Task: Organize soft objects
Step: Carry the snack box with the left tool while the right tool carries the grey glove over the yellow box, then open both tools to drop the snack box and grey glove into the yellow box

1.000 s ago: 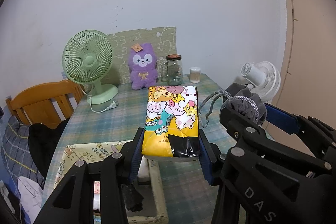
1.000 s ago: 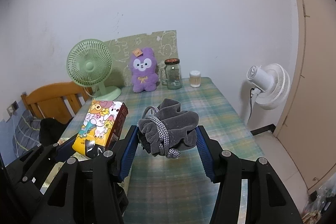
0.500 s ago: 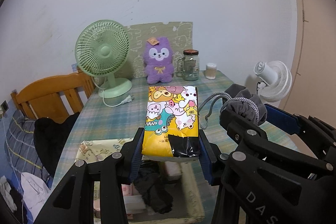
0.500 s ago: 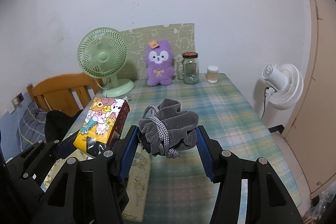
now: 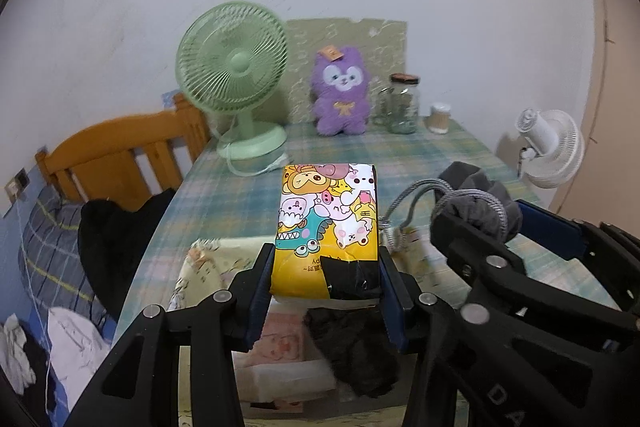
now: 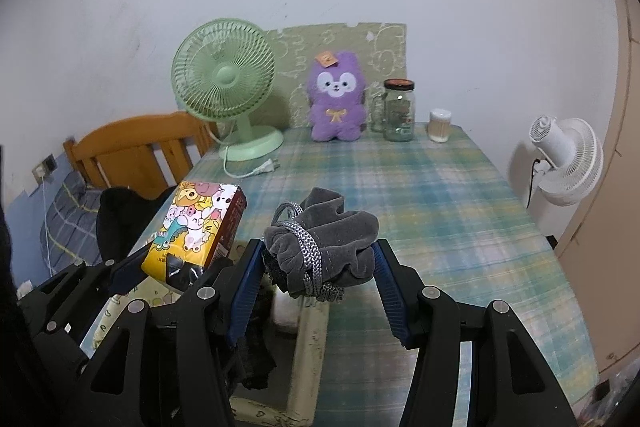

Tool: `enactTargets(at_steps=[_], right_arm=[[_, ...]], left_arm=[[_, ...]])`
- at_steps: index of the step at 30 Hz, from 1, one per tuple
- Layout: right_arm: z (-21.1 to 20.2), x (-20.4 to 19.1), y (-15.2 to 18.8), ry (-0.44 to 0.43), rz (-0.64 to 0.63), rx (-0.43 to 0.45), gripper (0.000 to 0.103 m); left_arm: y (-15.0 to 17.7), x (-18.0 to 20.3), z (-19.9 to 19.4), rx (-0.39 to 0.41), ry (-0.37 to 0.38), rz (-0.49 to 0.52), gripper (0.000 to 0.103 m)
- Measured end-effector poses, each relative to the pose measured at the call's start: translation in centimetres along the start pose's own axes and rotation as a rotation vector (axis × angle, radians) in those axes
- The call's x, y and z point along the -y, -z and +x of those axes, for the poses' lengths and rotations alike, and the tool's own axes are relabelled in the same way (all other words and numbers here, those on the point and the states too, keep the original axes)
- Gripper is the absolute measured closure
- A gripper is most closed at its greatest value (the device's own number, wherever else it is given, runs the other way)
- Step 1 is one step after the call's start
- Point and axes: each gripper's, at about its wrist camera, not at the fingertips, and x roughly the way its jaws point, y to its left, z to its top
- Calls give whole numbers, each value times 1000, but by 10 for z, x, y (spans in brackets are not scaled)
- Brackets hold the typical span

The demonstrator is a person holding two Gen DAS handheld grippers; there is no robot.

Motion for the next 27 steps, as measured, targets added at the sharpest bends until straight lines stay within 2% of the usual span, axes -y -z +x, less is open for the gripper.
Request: enactTargets(at_steps=[10, 17, 21, 27], right_arm=[[24, -25, 10, -36, -51, -66, 45], [36, -34, 17, -55, -69, -103, 45], [40, -40, 20, -78, -82, -118, 45], [45, -46, 25, -117, -75, -148, 45]], left_arm=[[15, -28, 26, -76, -38, -47, 53], [23, -38, 36, -120, -45, -35, 51], [28, -44, 36, -145, -56, -41, 32], [33, -48, 35, -170, -28, -33, 21]])
